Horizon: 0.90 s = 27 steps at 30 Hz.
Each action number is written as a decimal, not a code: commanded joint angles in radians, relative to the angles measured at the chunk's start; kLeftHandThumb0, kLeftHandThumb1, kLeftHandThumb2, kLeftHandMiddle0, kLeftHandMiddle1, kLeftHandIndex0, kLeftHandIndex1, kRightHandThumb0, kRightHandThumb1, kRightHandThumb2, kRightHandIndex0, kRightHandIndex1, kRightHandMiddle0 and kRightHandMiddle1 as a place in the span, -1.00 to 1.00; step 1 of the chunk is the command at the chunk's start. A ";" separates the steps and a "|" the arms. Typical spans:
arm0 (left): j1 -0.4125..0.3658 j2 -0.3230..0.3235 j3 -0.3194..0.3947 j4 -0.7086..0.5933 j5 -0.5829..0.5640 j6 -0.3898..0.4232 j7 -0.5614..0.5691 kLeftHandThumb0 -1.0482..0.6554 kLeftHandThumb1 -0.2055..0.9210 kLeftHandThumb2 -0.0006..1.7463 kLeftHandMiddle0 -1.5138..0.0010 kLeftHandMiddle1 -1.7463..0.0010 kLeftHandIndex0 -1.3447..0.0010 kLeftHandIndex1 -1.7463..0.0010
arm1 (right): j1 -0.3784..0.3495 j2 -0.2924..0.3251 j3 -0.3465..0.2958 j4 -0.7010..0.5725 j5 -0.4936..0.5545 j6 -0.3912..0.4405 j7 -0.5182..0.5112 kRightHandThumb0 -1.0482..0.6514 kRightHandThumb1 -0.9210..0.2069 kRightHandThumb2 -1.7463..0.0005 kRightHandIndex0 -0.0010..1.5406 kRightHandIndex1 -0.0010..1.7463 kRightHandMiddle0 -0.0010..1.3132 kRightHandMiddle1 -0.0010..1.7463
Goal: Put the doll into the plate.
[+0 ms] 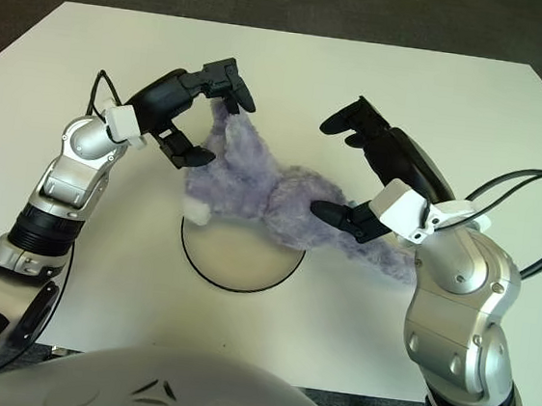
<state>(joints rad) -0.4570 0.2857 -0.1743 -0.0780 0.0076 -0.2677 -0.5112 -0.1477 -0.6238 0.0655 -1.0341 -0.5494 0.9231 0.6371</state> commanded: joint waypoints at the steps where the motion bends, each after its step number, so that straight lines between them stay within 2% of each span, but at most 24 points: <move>1: -0.016 0.005 0.007 0.016 -0.010 -0.016 -0.010 -0.56 -0.21 0.16 0.77 -0.20 0.99 -0.50 | -0.011 -0.021 -0.006 -0.013 -0.020 -0.005 -0.009 -0.37 0.44 -0.29 -0.96 -0.09 -1.00 0.32; 6: -0.021 0.005 0.007 0.033 -0.010 -0.030 -0.011 -0.58 -0.25 0.15 0.79 -0.07 1.00 -0.46 | 0.000 -0.019 -0.009 -0.013 -0.031 -0.031 -0.027 -0.44 0.42 -0.25 -0.99 -0.16 -1.00 0.33; 14: -0.024 0.007 0.011 0.046 -0.013 -0.042 -0.012 -0.59 -0.27 0.15 0.80 0.04 1.00 -0.38 | 0.018 -0.011 -0.037 -0.013 -0.015 -0.067 -0.046 -0.45 0.40 -0.23 -1.00 -0.21 -1.00 0.32; 20: -0.028 0.006 0.016 0.048 -0.015 -0.030 -0.008 -0.61 -0.25 0.14 0.79 0.06 1.00 -0.36 | 0.034 0.000 -0.057 -0.012 -0.011 -0.093 -0.058 -0.51 0.35 -0.19 -1.00 -0.23 -1.00 0.24; 27: -0.047 0.010 0.032 0.055 -0.027 0.012 -0.010 -0.59 -0.27 0.13 0.75 0.06 1.00 -0.40 | 0.066 0.031 -0.090 0.002 0.016 -0.166 -0.092 -0.56 0.29 -0.13 -0.99 -0.24 -1.00 0.20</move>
<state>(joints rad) -0.4715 0.2867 -0.1567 -0.0308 -0.0061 -0.2774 -0.5150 -0.0932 -0.6035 -0.0026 -1.0362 -0.5472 0.7894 0.5622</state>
